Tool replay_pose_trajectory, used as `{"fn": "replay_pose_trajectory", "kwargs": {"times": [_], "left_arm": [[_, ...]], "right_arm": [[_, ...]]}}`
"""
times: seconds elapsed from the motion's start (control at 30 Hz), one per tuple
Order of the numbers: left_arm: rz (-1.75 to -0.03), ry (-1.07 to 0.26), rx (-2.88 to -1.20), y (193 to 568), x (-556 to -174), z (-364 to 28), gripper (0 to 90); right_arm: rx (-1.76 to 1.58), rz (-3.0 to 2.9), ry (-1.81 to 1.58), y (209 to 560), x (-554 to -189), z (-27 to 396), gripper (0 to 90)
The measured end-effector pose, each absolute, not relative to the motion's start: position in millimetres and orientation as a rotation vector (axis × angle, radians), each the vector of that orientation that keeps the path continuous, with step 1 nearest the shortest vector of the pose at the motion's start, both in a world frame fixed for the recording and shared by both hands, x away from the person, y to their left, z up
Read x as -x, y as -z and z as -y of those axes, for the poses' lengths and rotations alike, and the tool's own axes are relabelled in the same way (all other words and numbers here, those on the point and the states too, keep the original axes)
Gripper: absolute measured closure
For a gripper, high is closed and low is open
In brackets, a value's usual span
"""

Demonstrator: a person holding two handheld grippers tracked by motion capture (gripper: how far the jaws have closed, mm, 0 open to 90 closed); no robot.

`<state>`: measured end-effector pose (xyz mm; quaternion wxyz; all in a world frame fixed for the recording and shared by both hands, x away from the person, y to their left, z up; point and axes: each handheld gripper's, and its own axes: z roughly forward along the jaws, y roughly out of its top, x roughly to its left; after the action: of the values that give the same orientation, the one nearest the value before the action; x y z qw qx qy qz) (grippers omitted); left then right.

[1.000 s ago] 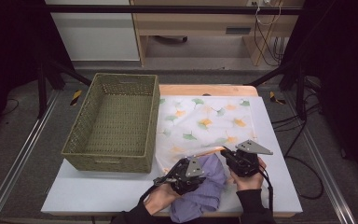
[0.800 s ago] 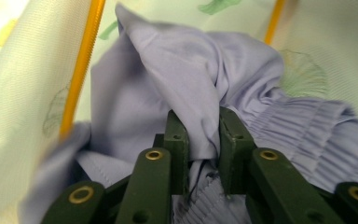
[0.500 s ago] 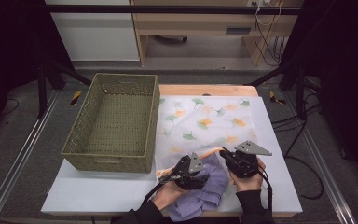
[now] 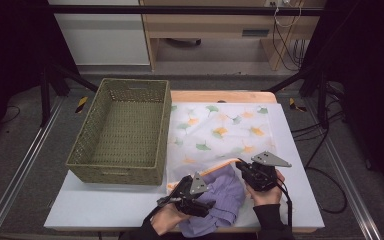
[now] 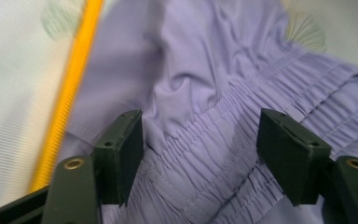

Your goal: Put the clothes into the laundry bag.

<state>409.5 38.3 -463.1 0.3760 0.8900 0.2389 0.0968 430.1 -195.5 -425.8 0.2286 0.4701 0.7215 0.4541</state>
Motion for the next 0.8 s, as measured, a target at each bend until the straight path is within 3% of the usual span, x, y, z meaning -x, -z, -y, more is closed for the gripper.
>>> {"fn": "replay_pose_trajectory", "kwargs": {"times": [0.2,0.33,0.43,0.6,0.8], "left_arm": [[-0.637,-0.207,-2.253,475.2,-408.3,-36.5,49.9],[-0.639,-0.217,-2.255,472.5,-407.0,-35.4,66.7],[-0.635,-0.229,-2.25,468.2,-407.1,-35.0,72.9],[-0.625,-0.308,-2.226,453.2,-414.2,-30.7,75.2],[-0.645,-0.442,-2.226,461.0,-432.8,-14.7,72.7]], "right_arm": [[-1.295,-1.993,-1.249,426.8,-430.2,194.5,88.5],[-1.297,-1.991,-1.243,427.0,-430.1,193.6,88.5],[-1.299,-1.991,-1.243,426.9,-430.1,193.6,88.5],[-1.302,-1.989,-1.254,425.9,-429.9,193.8,88.5],[-1.298,-1.988,-1.258,425.2,-429.5,193.6,88.5]]}}
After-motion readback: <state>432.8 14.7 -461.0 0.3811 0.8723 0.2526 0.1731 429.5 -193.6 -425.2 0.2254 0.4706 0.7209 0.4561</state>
